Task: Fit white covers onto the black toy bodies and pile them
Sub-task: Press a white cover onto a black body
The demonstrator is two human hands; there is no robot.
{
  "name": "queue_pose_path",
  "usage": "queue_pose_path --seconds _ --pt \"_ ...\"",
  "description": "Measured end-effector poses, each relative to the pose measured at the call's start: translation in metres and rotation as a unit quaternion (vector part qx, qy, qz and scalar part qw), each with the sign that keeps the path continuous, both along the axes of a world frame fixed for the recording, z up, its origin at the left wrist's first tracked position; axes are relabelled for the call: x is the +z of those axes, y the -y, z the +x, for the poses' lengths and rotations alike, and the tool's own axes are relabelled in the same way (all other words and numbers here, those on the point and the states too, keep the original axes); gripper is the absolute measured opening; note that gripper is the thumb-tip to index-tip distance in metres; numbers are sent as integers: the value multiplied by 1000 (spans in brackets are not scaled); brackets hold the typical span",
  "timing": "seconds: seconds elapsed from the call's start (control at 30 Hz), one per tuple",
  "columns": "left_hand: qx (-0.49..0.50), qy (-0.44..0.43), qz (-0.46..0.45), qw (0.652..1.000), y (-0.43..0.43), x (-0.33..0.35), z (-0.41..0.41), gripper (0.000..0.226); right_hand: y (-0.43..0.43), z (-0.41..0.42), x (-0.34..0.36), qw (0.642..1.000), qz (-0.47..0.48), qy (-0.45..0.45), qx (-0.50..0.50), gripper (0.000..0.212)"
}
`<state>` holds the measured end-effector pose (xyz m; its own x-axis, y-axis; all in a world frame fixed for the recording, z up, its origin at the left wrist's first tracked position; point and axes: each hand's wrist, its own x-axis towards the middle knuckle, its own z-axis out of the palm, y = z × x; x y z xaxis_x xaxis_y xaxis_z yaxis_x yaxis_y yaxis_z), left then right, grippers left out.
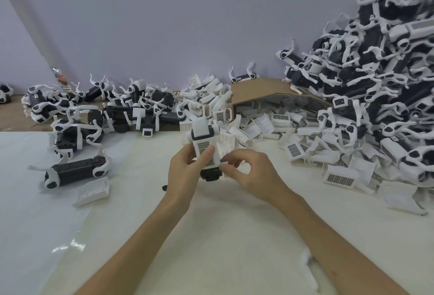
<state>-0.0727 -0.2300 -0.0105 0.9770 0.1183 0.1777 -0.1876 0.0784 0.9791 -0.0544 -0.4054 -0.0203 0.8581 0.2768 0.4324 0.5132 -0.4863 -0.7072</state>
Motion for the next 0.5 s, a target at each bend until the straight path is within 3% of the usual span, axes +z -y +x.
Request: queue_pose_path --seconds 0.2,0.37,0.5 --pt "4 58 115 992 1 0 -3 26 3 -3 12 994 108 8 -28 48" --pt "22 95 260 961 2 1 -6 23 6 -5 14 996 87 12 -11 59" --pt "29 111 313 943 -2 0 -1 9 6 -5 15 996 75 38 -19 52"
